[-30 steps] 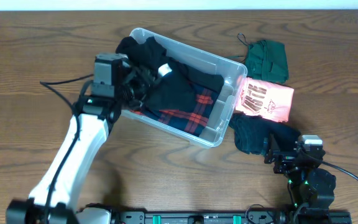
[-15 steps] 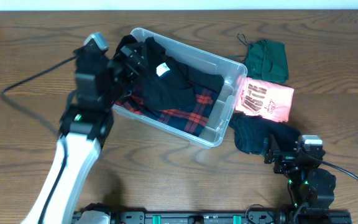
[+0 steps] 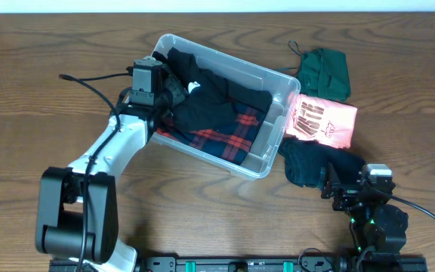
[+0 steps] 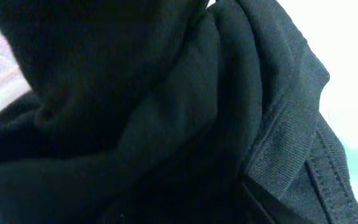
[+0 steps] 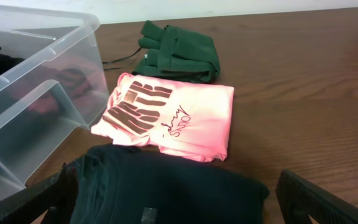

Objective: Pack container
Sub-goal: 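Release the black garment and press it down in the bin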

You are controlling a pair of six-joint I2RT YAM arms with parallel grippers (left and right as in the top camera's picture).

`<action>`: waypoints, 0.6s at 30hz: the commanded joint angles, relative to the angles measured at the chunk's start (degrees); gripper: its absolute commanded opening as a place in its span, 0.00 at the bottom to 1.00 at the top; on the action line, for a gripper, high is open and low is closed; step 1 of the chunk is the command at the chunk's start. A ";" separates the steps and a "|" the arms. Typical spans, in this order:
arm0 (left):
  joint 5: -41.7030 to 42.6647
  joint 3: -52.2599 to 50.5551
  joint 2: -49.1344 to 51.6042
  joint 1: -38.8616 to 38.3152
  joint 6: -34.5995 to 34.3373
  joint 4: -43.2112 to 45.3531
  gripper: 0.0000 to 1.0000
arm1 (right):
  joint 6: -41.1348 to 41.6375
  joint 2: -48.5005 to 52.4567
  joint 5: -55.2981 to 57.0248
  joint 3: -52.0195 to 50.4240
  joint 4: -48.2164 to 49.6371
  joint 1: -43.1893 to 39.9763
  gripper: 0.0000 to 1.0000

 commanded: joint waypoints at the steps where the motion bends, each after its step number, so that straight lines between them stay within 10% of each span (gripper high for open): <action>1: 2.08 -1.18 5.03 -0.35 -0.70 -1.60 0.52 | 0.50 -0.31 -0.42 -0.17 -0.09 -0.13 0.99; 7: -1.31 -1.16 -1.49 0.87 -0.15 -2.97 0.74 | 0.50 -0.31 -0.44 -0.17 -0.09 -0.13 0.99; 18: -11.06 -1.18 -8.79 8.68 8.28 -19.93 0.71 | 0.48 -0.31 -0.42 -0.17 -0.09 -0.13 0.99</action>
